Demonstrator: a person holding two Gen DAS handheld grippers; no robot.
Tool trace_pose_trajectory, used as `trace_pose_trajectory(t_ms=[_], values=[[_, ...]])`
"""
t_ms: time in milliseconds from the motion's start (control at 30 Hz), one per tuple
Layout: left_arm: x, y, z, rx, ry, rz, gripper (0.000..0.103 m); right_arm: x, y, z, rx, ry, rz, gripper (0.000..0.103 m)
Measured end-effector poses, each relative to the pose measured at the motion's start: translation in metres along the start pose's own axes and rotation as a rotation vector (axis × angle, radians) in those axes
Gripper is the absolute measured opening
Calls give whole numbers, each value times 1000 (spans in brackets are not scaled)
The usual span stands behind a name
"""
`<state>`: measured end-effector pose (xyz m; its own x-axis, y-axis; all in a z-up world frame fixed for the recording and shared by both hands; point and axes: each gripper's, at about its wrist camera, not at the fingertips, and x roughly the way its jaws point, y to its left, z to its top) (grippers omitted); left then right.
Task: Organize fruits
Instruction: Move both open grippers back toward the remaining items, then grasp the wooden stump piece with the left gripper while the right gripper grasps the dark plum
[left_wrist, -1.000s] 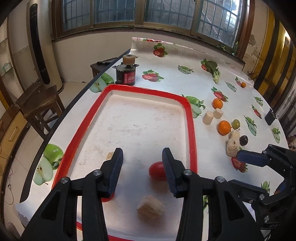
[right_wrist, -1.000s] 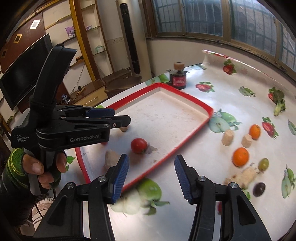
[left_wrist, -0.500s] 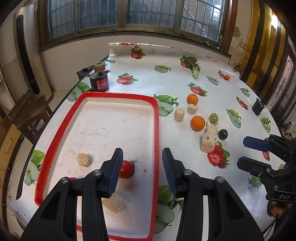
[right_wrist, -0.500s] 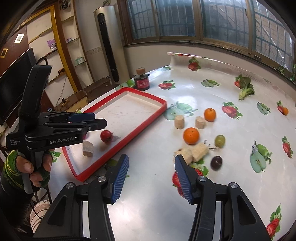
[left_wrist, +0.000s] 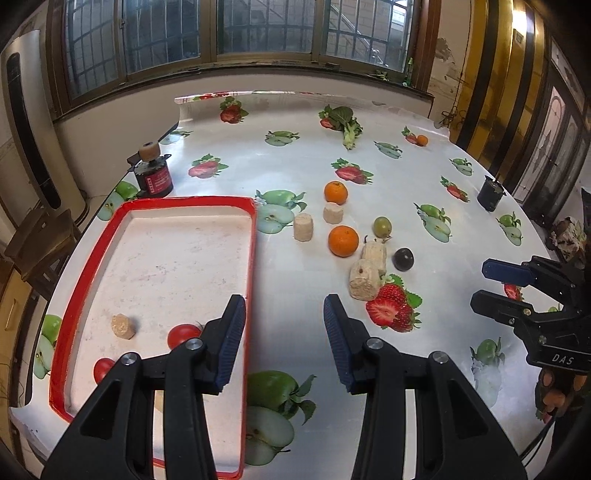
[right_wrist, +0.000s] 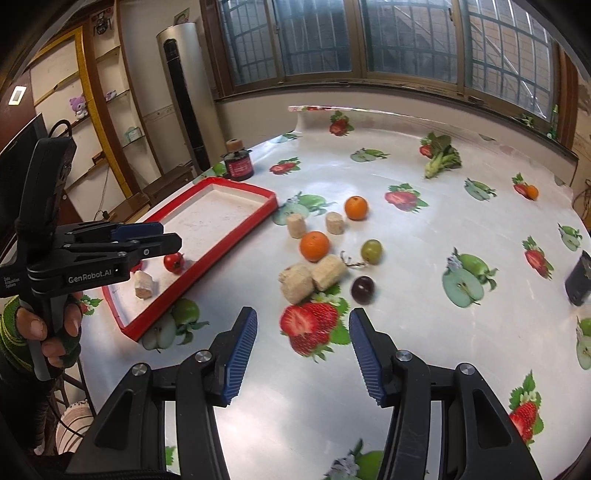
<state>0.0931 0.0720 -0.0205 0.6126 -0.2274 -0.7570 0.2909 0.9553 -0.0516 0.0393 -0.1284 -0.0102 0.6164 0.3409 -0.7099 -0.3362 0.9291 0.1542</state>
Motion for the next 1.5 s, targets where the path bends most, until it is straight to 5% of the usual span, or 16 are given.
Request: trace_pose_trajectory(t_ms=[733,1333,1367,1400,1500], values=[[31,-58,3,82,60,-94,42,4,-45,-9,81,-3,-47,54],[108,-72,14,72,157,-106,41,49,-54,5,66,40,-31,53],[113,-69,14,58,171,-112,41,52,-55,6,70,42,-27,53],[117,-66,14,39,177,-132,29,54,-55,7,72,45,-24,52],[115,-60,12,25,160,-130,30,62,-54,10,65,52,-19,51]])
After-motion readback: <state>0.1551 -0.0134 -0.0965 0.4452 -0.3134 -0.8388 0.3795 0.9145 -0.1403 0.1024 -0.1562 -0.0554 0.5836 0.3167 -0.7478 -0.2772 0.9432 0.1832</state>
